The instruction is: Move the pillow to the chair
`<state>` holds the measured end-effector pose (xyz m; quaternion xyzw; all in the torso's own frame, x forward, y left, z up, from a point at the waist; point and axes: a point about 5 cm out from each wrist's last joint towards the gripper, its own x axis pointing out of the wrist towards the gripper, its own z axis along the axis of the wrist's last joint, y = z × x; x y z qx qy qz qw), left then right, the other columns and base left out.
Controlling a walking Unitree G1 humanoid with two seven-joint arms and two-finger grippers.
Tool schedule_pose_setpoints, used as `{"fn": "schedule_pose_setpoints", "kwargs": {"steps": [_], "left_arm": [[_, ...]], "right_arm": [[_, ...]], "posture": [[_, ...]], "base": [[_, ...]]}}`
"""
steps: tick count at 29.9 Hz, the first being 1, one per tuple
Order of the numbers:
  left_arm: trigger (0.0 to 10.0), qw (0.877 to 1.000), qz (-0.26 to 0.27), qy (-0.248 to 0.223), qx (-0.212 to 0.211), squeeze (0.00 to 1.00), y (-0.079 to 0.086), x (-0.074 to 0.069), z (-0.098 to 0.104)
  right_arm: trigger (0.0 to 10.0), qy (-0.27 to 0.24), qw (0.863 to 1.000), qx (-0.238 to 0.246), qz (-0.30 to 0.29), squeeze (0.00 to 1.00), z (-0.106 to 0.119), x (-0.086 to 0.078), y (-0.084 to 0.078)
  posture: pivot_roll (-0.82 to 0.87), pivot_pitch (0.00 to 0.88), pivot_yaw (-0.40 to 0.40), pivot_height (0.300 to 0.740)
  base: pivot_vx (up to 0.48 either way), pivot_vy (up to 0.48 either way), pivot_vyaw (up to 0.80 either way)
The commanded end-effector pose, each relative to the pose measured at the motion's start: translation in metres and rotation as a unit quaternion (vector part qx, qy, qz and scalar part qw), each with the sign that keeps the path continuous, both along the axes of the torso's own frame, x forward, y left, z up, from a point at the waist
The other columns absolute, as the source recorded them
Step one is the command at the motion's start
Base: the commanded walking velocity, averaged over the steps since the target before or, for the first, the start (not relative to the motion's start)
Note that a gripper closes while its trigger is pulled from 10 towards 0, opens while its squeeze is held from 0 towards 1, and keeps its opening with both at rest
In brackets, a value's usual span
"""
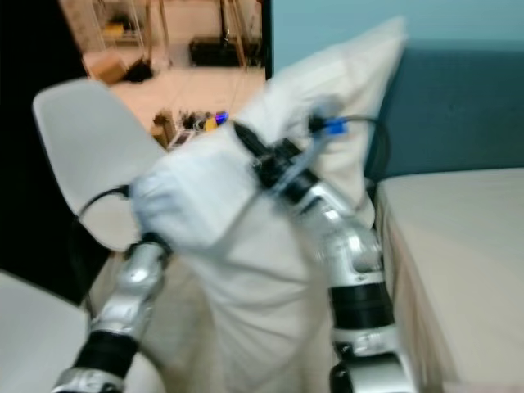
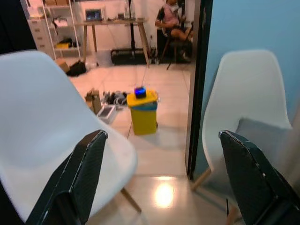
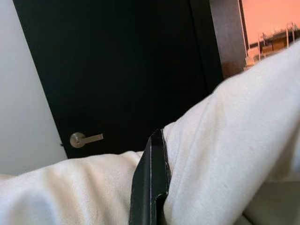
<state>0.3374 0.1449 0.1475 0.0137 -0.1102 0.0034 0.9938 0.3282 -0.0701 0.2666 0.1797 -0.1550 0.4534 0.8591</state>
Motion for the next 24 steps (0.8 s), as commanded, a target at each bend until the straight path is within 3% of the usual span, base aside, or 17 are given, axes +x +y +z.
{"fn": "schedule_pose_setpoints", "kwargs": {"steps": [1,15,20,24], "left_arm": [[10.0,1.000,-0.006,-0.002,-0.001,0.00,-0.004,-0.002,-0.001],[10.0,1.000,-0.011,-0.001,-0.001,0.00,-0.006,-0.002,-0.002],[10.0,1.000,-0.013,0.003,-0.003,0.00,-0.007,-0.002,-0.002],[10.0,1.000,-0.031,0.005,-0.002,0.00,-0.013,-0.002,-0.003]], "right_arm": [[10.0,-0.045,0.999,0.022,0.003,0.00,0.018,-0.005,-0.002],[10.0,-0.026,0.998,0.046,-0.023,0.00,0.020,0.001,-0.008],[10.0,-0.012,0.999,0.037,-0.028,0.00,0.019,0.004,-0.008],[10.0,-0.008,0.998,0.045,-0.036,0.00,0.019,0.005,-0.010]], "posture": [[0.04,0.009,-0.013,0.725],[0.03,0.020,-0.011,0.725],[0.03,0.020,-0.011,0.725],[0.03,0.020,-0.011,0.725]], "base": [[0.439,0.000,0.61],[0.440,0.000,0.00],[0.416,0.000,-0.78],[0.000,0.000,-0.74]]}}
